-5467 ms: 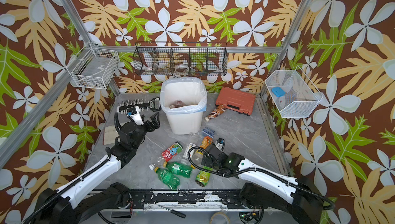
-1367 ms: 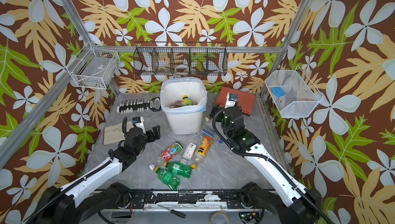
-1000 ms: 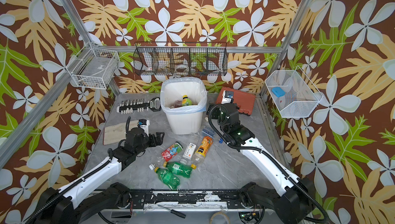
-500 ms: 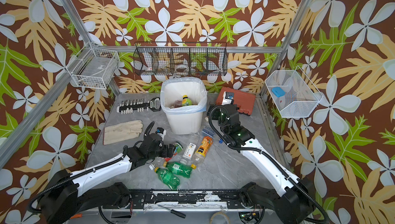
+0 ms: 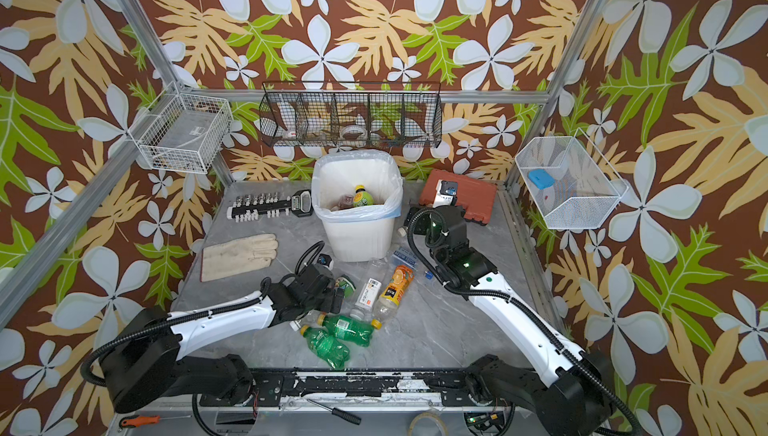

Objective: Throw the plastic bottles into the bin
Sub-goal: 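Lower the left gripper onto the cartoon-printed green bottle and grasp it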

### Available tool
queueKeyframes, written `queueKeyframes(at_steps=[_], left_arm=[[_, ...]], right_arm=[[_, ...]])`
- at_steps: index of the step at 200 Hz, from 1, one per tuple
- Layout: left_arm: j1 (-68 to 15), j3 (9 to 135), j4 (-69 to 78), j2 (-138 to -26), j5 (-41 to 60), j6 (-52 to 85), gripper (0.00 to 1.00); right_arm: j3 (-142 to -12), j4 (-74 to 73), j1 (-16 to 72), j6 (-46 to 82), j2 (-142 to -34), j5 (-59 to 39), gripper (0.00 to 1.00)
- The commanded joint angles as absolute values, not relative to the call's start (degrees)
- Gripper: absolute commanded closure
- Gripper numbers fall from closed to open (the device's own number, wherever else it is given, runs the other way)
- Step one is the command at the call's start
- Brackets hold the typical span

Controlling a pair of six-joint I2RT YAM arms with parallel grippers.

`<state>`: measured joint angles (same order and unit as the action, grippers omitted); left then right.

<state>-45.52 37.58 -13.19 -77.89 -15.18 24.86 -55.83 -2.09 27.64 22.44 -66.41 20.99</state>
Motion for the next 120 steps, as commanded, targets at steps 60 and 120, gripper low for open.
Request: queueKeyframes(at_steps=[60,120], left_arm=[[-45.6,42.5,-18.3,-86.5,-25.3,25.6,0.09],[-45.5,44.8,-19.6,-89.6,-26.9,26.1,0.31]], right_arm=[[-55.1,-3.1,27.5,22.3,-65.1,22.6,0.00],[-54.8,-4.0,27.2,21.9,-65.2,23.1,0.00]])
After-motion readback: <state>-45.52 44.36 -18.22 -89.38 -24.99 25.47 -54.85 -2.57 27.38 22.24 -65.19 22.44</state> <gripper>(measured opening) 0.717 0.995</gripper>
